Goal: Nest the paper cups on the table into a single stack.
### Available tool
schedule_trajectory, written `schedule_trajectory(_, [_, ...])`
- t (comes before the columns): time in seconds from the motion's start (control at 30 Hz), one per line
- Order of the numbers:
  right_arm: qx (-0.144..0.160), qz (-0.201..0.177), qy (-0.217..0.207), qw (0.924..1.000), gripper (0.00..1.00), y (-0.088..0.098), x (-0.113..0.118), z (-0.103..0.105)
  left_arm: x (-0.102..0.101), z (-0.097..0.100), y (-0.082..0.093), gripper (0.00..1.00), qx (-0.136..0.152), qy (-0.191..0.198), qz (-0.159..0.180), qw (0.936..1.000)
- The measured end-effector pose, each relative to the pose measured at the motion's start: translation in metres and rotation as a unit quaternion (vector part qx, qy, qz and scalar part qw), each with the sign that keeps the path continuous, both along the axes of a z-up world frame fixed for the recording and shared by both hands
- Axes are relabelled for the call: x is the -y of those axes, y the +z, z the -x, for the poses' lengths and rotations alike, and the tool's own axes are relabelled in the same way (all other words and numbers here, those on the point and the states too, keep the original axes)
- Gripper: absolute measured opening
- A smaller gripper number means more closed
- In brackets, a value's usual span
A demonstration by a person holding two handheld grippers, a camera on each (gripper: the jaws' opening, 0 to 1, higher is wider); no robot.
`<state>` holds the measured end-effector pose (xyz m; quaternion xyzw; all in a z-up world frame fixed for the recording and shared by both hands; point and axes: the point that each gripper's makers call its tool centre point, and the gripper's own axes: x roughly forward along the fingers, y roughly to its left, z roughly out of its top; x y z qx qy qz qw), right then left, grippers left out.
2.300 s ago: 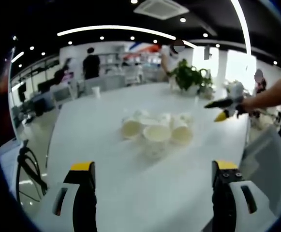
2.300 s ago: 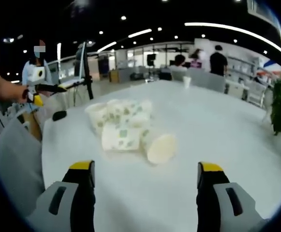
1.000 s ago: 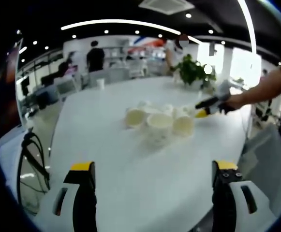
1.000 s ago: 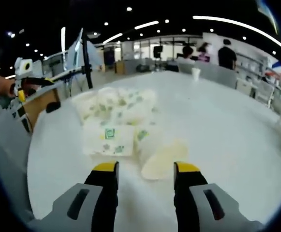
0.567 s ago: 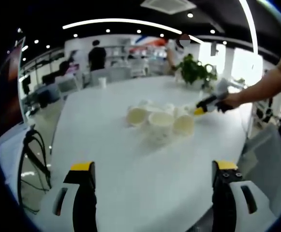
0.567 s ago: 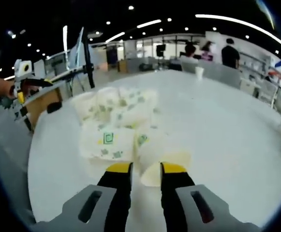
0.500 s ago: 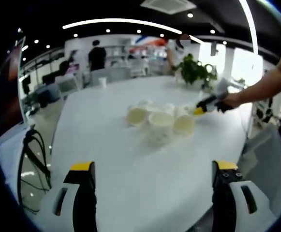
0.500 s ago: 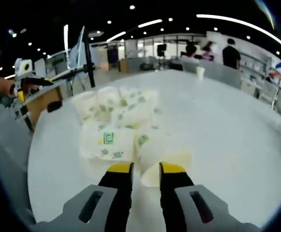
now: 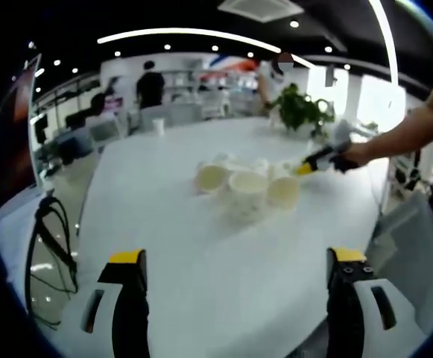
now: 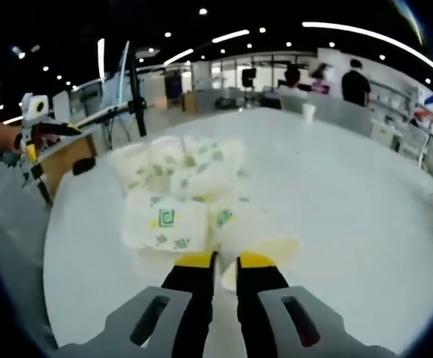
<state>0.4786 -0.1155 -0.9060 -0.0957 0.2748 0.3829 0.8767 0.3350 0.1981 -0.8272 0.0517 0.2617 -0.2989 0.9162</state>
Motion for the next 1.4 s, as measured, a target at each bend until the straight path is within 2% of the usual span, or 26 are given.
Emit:
schedule_trajectory(0.43, [0.006,-0.006,-0.017,0.9998,0.00,0.007,0.001,-0.010,0.000,-0.006,0.002,0.98,0.003,0.003,0.005,1.0000])
schedule_trajectory(0.83, [0.012,-0.002,-0.033,0.9994,0.00,0.021,0.010,-0.018,0.003,-0.011,0.004,0.98,0.008,0.001,0.010,0.9999])
schedule_trajectory(1.23, [0.017,0.051,-0.008,0.9985,0.00,0.052,0.018,-0.025,0.011,-0.022,0.008,0.98,0.022,-0.017,0.010,0.9996])
schedule_trajectory(1.4, [0.003,0.087,0.006,0.9962,0.00,0.064,0.021,-0.026,0.014,-0.020,0.006,0.98,0.025,-0.021,0.012,0.9994])
